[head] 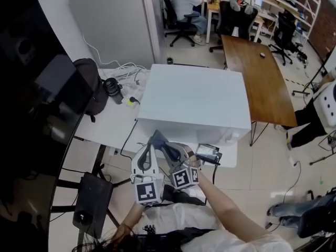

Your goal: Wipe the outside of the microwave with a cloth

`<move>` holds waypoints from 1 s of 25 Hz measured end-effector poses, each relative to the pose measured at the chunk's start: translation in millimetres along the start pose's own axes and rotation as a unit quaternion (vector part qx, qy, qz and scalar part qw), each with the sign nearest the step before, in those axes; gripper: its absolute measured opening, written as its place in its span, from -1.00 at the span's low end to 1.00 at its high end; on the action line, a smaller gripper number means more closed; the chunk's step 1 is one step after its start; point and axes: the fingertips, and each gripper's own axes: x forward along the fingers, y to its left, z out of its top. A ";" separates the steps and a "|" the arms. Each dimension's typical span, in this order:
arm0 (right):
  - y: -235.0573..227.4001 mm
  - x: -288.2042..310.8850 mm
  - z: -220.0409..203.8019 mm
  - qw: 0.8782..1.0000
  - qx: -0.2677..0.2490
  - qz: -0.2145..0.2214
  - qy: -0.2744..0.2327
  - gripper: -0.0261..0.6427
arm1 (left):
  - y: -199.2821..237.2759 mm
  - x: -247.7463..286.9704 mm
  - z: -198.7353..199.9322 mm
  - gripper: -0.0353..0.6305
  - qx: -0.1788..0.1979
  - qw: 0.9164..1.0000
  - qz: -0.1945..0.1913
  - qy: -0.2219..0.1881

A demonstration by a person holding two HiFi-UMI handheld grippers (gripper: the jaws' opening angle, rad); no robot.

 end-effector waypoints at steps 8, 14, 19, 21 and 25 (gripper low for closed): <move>-25.5 20.5 -56.2 0.996 0.004 -0.034 0.085 -0.76 | 21.8 4.1 -7.3 -0.89 -0.007 1.000 0.020 0.009; -61.5 -26.8 -73.2 0.990 -0.011 -0.082 0.112 -0.76 | 10.3 17.4 -7.6 -0.89 -0.015 1.000 -0.007 0.007; -98.1 -83.8 -97.5 0.974 0.015 -0.167 0.150 -0.76 | -5.7 31.1 -7.7 -0.89 -0.021 0.999 -0.040 0.005; -112.1 -102.4 -102.7 0.967 0.020 -0.194 0.165 -0.76 | -12.0 36.5 -7.2 -0.89 -0.022 0.998 -0.052 0.004; -136.0 -138.7 -108.4 0.948 0.046 -0.253 0.188 -0.76 | -27.5 46.1 -3.1 -0.89 -0.017 0.997 -0.077 0.001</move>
